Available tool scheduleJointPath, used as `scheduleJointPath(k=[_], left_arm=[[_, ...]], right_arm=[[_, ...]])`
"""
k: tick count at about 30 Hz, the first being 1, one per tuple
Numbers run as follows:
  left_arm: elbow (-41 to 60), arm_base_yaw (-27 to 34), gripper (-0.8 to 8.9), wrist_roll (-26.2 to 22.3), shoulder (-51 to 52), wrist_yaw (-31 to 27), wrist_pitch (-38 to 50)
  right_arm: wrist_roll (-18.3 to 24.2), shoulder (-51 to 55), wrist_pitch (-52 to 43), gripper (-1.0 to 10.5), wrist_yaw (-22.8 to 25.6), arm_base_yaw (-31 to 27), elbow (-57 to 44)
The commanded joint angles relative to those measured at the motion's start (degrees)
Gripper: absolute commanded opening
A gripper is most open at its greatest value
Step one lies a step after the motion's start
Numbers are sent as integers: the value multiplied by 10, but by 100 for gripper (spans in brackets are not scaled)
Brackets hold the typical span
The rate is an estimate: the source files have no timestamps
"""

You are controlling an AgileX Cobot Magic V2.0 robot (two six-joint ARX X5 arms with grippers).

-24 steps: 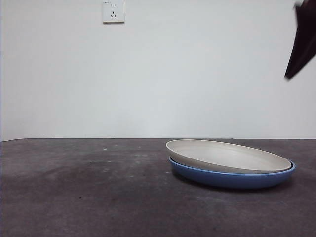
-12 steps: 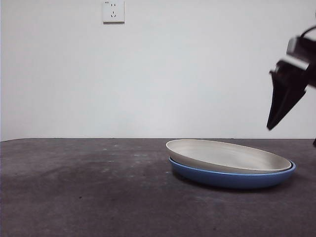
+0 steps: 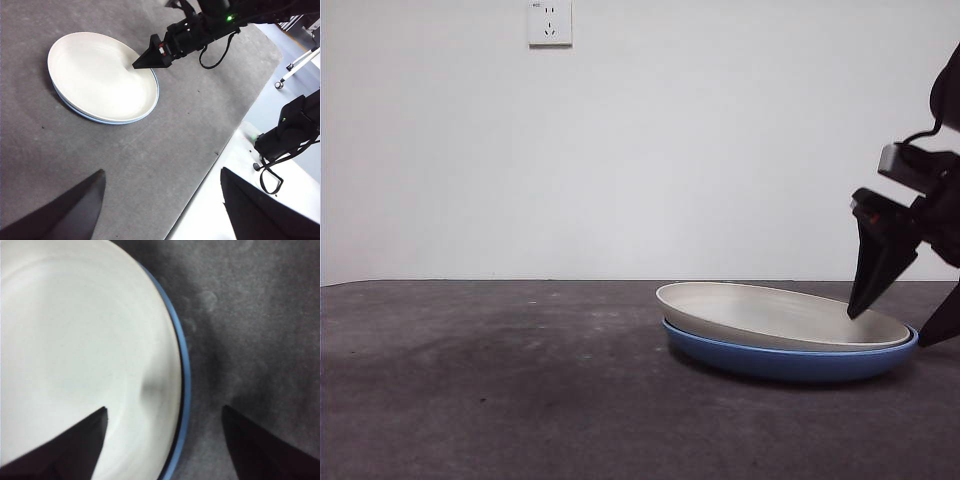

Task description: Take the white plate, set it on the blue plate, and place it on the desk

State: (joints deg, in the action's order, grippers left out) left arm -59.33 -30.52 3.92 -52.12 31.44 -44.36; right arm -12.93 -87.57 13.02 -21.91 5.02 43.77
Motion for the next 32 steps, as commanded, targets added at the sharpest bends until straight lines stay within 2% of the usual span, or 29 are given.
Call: scheduleJointPath(k=[1, 3, 10, 14, 32], left_arm=[[-4, -2, 371, -4, -3, 1, 6], [-4, -2, 371, -4, -3, 1, 6], [-4, -2, 371, -2, -3, 1, 6], [-4, -2, 371, 0, -3, 1, 6], [-4, -2, 371, 2, -3, 1, 5]], right_arm=[[-6, -21, -14, 299, -1, 0, 2], [-6, -26, -19, 293, -1, 0, 2], [-6, -26, -23, 142, 13, 0, 2], [-8, -26, -23, 93, 21, 0, 2], [-21, -13, -25, 11, 24, 0, 2]])
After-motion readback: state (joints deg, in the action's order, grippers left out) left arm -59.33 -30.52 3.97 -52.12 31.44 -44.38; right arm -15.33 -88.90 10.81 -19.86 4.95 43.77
